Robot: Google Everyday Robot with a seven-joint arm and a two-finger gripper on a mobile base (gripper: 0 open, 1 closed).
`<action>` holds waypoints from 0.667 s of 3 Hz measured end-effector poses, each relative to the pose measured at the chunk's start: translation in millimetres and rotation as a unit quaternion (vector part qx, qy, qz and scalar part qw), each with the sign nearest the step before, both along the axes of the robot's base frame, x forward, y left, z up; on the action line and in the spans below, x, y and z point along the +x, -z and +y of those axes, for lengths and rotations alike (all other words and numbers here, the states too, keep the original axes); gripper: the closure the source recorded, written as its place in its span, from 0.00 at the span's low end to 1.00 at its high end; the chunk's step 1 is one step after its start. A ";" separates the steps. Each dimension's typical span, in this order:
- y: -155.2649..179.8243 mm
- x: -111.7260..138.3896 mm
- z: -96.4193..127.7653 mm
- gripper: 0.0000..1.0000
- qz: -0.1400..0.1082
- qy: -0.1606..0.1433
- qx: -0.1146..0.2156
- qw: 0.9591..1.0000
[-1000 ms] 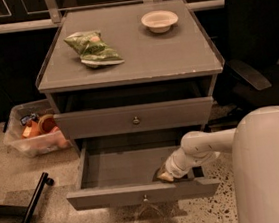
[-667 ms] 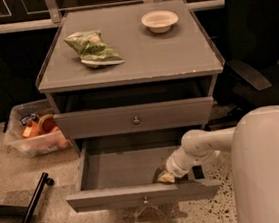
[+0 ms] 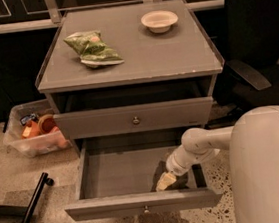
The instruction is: Open middle drawer
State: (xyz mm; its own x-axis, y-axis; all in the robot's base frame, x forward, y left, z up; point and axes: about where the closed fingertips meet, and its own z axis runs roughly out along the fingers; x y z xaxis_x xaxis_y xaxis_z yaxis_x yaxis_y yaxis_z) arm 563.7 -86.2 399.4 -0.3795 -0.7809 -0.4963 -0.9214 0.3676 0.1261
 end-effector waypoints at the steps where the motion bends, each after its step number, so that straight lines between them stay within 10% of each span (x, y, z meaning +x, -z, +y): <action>1: -0.6 -5.0 -0.3 0.00 0.006 -0.004 0.006 1.000; 2: -0.7 -2.5 -0.4 0.00 0.006 -0.004 0.006 1.000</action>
Offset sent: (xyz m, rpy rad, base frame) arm -0.0157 -0.0042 0.0042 0.0447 0.0210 -0.0019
